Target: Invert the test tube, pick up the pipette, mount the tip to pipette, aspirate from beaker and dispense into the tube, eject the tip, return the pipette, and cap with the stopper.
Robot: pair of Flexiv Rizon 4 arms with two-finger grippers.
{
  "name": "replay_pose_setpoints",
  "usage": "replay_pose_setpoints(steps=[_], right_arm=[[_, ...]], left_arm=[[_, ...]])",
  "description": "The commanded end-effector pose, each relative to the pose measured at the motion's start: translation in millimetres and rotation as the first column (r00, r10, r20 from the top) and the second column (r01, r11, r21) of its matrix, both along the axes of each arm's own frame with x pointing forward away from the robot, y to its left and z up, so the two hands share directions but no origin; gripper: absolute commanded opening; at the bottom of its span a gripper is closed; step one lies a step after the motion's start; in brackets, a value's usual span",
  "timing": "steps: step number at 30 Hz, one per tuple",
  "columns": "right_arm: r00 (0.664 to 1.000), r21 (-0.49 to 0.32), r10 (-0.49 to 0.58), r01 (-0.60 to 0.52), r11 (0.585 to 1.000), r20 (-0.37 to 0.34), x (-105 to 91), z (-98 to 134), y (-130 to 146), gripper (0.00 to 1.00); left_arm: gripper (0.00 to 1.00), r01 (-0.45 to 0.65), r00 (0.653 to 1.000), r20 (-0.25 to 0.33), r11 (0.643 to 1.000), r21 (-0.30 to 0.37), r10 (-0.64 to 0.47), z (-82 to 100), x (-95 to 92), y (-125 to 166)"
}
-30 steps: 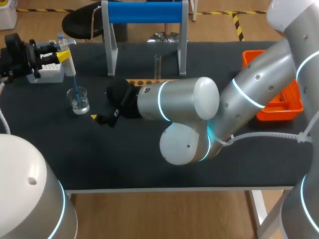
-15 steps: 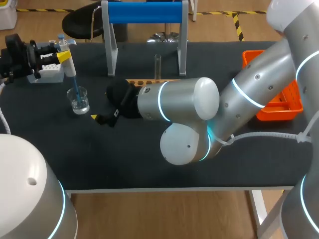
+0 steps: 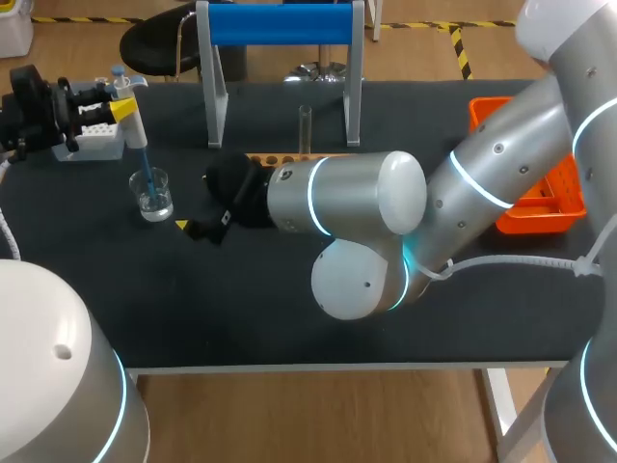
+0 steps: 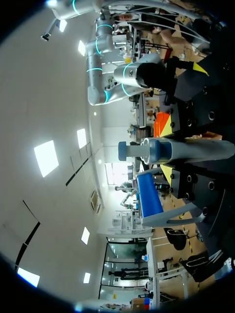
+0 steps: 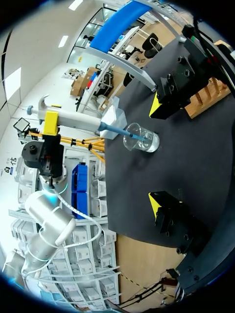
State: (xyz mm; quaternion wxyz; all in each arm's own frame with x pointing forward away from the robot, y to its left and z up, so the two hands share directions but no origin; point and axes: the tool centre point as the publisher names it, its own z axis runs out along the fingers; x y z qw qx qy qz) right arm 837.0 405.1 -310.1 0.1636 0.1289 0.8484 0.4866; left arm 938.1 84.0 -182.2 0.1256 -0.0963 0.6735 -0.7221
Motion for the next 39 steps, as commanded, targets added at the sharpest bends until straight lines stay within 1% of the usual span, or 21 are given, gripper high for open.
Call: replay_pose_setpoints(steps=[1, 3, 5, 10, 13, 15, 20, 22, 28, 31, 32, 34, 35, 36, 37, 39], right_arm=[[0.994, 0.032, 0.099, -0.098, 0.995, -0.036, 7.1, 26.5, -15.1, 1.0], [0.985, 0.07, 0.172, -0.17, 0.983, -0.02, 6.4, 39.9, -16.1, 1.0], [0.972, 0.09, 0.235, -0.234, 0.968, -0.001, 5.0, 54.1, -16.4, 1.0], [0.942, 0.108, 0.332, -0.335, 0.936, 0.048, 2.1, 88.2, -17.1, 1.0], [0.927, 0.127, 0.369, -0.374, 0.919, 0.063, 0.3, 105.5, -16.9, 1.0], [0.914, 0.149, 0.401, -0.406, 0.902, 0.065, -1.7, 116.5, -16.4, 1.0], [0.887, 0.168, 0.455, -0.462, 0.871, 0.082, -5.9, 136.7, -13.6, 1.0], [0.872, 0.204, 0.485, -0.488, 0.848, 0.069, -6.9, 143.7, -12.3, 1.0], [0.841, 0.255, 0.538, -0.532, 0.807, 0.054, -5.7, 162.9, -7.3, 1.0], [0.84, 0.254, 0.54, -0.535, 0.806, 0.055, -3.0, 168.8, -4.2, 1.0], [0.847, 0.261, 0.526, -0.525, 0.81, 0.069, -1.8, 170.6, -3.6, 1.0], [0.862, 0.25, 0.501, -0.502, 0.828, 0.072, 2.6, 172.5, -3.2, 1.0], [0.872, 0.277, 0.484, -0.485, 0.83, 0.076, 6.6, 173.9, -2.7, 1.0], [0.888, 0.289, 0.455, -0.454, 0.843, 0.07, 10.2, 175.0, -3.2, 1.0], [0.891, 0.299, 0.449, -0.446, 0.843, 0.063, 12.2, 175.1, -3.0, 1.0], [0.895, 0.353, 0.445, -0.43, 0.831, 0.041, 18.1, 176.7, -1.1, 1.0]], left_arm=[[0.0, 0.004, 1.0, 0.001, 1.0, 0.0, -0.004, 0.0, 0.6, 1.3], [0.0, 0.004, 1.0, 0.001, 1.0, 0.0, -0.004, 0.0, 0.6, 1.3], [0.0, 0.004, 1.0, 0.001, 1.0, 0.0, -0.004, 0.0, 0.6, 1.3], [0.0, 0.004, 1.0, 0.001, 1.0, 0.0, -0.004, 0.0, 0.6, 1.3], [0.0, 0.004, 1.0, 0.001, 1.0, 0.0, -0.004, 0.0, 0.6, 1.3], [0.0, 0.004, 1.0, 0.001, 1.0, 0.0, -0.004, 0.0, 0.6, 1.3], [0.0, 0.004, 1.0, 0.001, 1.0, 0.0, -0.004, 0.0, 0.6, 1.3], [0.0, 0.004, 1.0, 0.001, 1.0, 0.0, -0.004, 0.0, 0.6, 1.3], [0.0, 0.004, 1.0, 0.001, 1.0, 0.0, -0.004, 0.0, 0.6, 1.3], [0.0, 0.004, 1.0, 0.001, 1.0, 0.0, -0.004, 0.0, 0.6, 1.3], [0.0, 0.004, 1.0, 0.001, 1.0, 0.0, -0.004, 0.0, 0.6, 1.3], [0.0, 0.004, 1.0, 0.001, 1.0, 0.0, -0.004, 0.0, 0.6, 1.3], [0.0, 0.004, 1.0, 0.001, 1.0, 0.0, -0.004, 0.0, 0.6, 1.3], [0.0, 0.004, 1.0, 0.001, 1.0, 0.0, -0.004, 0.0, 0.6, 1.3], [0.0, 0.004, 1.0, 0.001, 1.0, 0.0, -0.004, 0.0, 0.6, 1.3], [0.0, 0.004, 1.0, 0.001, 1.0, 0.0, -0.004, 0.0, 0.6, 1.3]])
